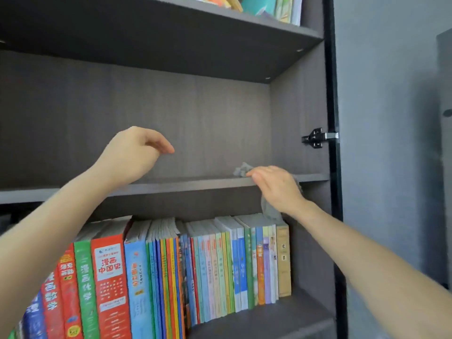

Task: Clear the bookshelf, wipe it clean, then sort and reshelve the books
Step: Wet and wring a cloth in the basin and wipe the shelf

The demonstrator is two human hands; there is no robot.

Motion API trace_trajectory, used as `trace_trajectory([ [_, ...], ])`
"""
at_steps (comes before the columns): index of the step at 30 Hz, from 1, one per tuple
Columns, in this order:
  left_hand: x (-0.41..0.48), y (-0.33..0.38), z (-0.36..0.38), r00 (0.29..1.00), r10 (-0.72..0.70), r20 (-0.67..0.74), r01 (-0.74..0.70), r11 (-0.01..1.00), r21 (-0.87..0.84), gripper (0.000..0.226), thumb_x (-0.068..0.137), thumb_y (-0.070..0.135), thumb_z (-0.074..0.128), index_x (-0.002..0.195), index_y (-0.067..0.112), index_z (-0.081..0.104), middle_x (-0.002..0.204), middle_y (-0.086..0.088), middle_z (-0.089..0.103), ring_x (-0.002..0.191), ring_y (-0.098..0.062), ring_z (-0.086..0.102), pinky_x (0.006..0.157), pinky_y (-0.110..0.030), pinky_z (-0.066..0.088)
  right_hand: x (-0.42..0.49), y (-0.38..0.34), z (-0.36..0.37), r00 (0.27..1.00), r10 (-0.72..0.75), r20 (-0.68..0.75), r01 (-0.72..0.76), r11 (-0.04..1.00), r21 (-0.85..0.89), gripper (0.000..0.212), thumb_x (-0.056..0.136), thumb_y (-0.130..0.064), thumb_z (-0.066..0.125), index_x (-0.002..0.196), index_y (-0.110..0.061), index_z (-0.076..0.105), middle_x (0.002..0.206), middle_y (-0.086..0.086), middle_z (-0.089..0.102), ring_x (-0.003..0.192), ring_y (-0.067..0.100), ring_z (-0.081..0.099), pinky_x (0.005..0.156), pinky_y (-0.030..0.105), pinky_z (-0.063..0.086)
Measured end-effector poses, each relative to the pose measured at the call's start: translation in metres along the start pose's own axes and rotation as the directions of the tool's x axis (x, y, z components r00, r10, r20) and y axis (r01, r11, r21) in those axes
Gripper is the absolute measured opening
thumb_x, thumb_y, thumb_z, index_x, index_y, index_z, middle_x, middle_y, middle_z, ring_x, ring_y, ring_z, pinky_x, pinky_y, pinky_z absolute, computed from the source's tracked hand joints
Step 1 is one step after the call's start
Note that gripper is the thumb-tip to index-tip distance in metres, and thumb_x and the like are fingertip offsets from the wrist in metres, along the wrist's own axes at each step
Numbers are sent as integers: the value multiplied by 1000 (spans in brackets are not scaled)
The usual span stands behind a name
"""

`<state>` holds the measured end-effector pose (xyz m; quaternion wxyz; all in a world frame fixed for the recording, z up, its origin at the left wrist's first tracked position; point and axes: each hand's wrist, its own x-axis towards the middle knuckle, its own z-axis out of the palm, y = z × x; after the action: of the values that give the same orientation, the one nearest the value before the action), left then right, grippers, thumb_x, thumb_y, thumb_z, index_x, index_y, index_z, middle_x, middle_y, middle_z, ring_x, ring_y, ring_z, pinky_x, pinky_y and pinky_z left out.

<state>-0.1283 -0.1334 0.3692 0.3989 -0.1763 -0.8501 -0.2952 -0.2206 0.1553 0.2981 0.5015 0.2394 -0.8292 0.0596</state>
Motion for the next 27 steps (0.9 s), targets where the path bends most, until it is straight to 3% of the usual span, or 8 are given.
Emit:
trace_trajectory([
  [5, -18, 31, 50, 994, 40, 102, -43, 999, 31, 32, 92, 2, 46, 94, 23, 71, 104, 3, 68, 100, -14, 60, 83, -23, 39, -29, 81, -26, 967, 253, 27, -254, 967, 14, 53, 94, -35, 23, 111, -13, 68, 113, 2, 69, 107, 25, 61, 89, 32, 42],
  [9, -33, 45, 86, 974, 65, 218, -66, 998, -1, 25, 93, 11, 54, 109, 27, 64, 109, 6, 65, 101, -10, 59, 89, -24, 42, -51, 40, -45, 893, 363, -266, -217, 865, 453, 42, 97, -33, 30, 98, -16, 69, 99, -7, 71, 98, 8, 64, 87, 20, 44],
  [11, -39, 53, 102, 959, 51, 278, -16, 992, -124, 35, 90, 24, 63, 123, 32, 53, 115, 10, 61, 107, -8, 57, 95, -28, 43, -66, 13, -56, 854, 460, -242, -149, 662, 735, 36, 100, -29, 35, 92, -19, 68, 96, -4, 72, 99, 11, 65, 91, 25, 47],
  [15, -71, 75, 116, 861, 24, 508, 254, 845, -470, 75, 73, 53, 72, 138, 41, 36, 122, 11, 56, 110, -4, 56, 96, -27, 44, -102, -26, -88, 801, 568, 186, -263, 56, 963, 34, 101, -23, 37, 95, -7, 67, 92, 6, 74, 88, 17, 70, 78, 28, 55],
  [19, -127, 77, 130, 750, 79, 657, 384, 757, -529, 36, 78, 40, 72, 109, 42, 55, 106, 14, 62, 98, 1, 62, 87, -21, 52, -158, -60, -116, 698, 509, 505, -415, -287, 863, 37, 86, -34, 45, 90, -9, 72, 90, 10, 73, 77, 20, 70, 60, 28, 56],
  [22, -169, 69, 146, 690, 124, 713, 404, 751, -522, 31, 74, 42, 78, 93, 19, 70, 98, -1, 72, 98, -14, 66, 91, -29, 53, -202, -84, -129, 627, 532, 569, -430, -373, 822, 39, 82, -31, 44, 74, -10, 76, 83, 10, 72, 70, 19, 70, 54, 24, 54],
  [24, -200, 69, 152, 664, 138, 735, 451, 710, -541, 39, 71, 39, 77, 87, 5, 69, 95, -13, 71, 94, -22, 64, 95, -37, 49, -233, -100, -137, 564, 569, 598, -471, -374, 799, 35, 83, -28, 47, 85, -6, 75, 90, 12, 72, 77, 22, 69, 61, 26, 57],
  [27, -245, 71, 163, 622, 198, 758, 446, 706, -550, 43, 78, 36, 74, 92, -4, 67, 99, -18, 70, 94, -28, 66, 98, -44, 44, -286, -127, -150, 495, 622, 607, -613, -246, 751, 36, 78, -14, 66, 113, -7, 65, 111, 12, 70, 100, 24, 67, 82, 28, 56],
])
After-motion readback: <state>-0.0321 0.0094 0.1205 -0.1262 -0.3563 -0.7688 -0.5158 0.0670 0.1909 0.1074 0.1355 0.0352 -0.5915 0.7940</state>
